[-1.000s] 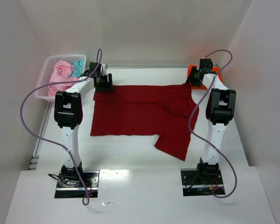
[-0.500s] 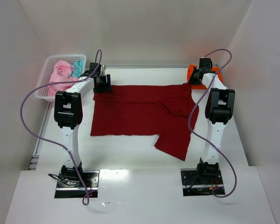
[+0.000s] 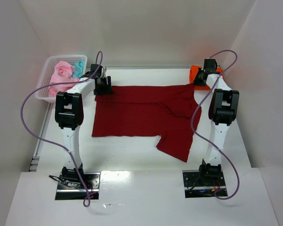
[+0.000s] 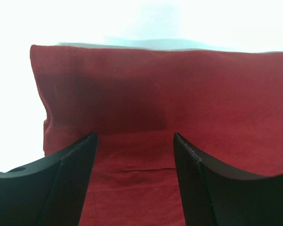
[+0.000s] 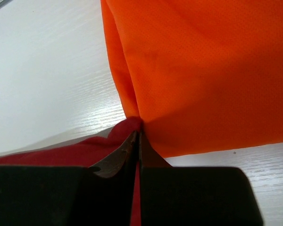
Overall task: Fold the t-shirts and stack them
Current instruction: Fold the flattened tshirt in 1/3 of the way
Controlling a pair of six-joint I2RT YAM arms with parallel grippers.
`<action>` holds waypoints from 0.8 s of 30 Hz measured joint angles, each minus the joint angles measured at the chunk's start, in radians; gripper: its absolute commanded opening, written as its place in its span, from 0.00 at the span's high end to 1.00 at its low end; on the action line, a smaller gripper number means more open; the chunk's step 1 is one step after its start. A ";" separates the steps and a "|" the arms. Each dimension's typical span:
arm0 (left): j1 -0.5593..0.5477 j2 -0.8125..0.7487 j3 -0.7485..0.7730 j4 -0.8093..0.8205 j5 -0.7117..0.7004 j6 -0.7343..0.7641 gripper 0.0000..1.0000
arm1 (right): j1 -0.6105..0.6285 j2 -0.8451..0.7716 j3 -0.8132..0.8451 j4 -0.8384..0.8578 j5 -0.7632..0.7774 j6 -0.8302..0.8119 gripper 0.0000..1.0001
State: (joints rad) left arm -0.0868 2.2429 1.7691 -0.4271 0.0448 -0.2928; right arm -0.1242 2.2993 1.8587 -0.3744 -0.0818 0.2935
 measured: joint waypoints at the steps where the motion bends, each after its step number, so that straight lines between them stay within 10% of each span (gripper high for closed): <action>1: 0.000 0.000 0.000 0.000 0.000 0.000 0.25 | -0.003 0.000 0.000 0.000 -0.002 0.000 0.86; 5: 0.000 0.006 0.019 -0.014 0.000 0.000 0.24 | -0.009 -0.001 0.000 0.000 -0.017 0.000 0.72; 7: 0.000 0.006 0.034 -0.021 0.000 0.000 0.23 | -0.012 -0.008 0.000 -0.001 -0.035 -0.001 0.42; 13: 0.000 0.006 0.079 -0.026 0.026 0.002 0.18 | -0.013 -0.106 -0.003 -0.005 -0.103 -0.004 0.07; 24: -0.051 -0.061 -0.026 0.026 0.069 0.005 0.08 | 0.165 -0.294 -0.145 0.059 -0.106 -0.049 0.09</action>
State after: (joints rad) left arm -0.1375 2.1822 1.7435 -0.4011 0.1139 -0.2874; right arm 0.0406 2.0052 1.7142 -0.3153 -0.1883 0.2443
